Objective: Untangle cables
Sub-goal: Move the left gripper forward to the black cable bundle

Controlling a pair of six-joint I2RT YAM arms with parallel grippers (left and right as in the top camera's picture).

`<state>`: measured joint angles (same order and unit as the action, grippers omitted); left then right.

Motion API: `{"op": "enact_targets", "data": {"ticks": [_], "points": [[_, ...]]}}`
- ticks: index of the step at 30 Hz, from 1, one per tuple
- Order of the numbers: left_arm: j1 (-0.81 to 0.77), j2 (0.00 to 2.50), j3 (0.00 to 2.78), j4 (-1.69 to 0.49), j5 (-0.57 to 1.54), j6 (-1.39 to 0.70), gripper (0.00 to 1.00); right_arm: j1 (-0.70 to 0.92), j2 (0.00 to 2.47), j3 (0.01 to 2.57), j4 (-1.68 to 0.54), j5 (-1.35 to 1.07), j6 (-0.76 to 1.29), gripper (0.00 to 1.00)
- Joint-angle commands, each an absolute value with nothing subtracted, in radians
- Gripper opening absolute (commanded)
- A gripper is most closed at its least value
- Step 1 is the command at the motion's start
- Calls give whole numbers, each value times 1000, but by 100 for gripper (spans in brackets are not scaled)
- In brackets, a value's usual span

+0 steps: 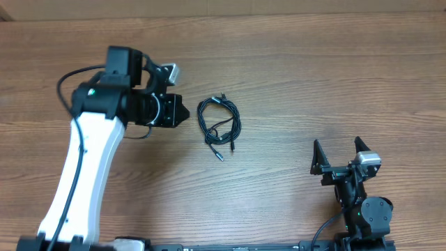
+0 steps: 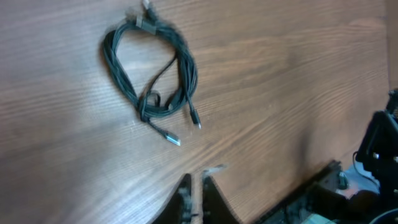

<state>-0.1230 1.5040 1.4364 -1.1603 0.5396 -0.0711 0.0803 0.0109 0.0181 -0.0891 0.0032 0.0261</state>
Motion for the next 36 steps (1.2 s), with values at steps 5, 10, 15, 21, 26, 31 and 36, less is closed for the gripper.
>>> {"op": "enact_targets", "data": {"ticks": [5,10,15,21,26,31,36], "points": [[-155,1659,1453,-1188,558,-82,11,84,3,8,-84,-2,25,100],[-171,1752,1453,-1183,486,-83,21,84,3,8,-84,-2,25,100],[-167,1808,1453,-1098,488,-83,33,84,3,8,-84,-2,25,100],[-162,1813,1453,-1016,459,-83,57,84,3,8,-84,-2,25,100],[-167,1816,1453,-925,339,-120,35,84,3,8,-84,-2,25,100],[-169,1819,1442,-900,244,-120,33,84,3,8,-84,-2,25,100],[-173,1833,1384,-793,237,-168,55,84,3,8,-84,-2,25,100]]}}
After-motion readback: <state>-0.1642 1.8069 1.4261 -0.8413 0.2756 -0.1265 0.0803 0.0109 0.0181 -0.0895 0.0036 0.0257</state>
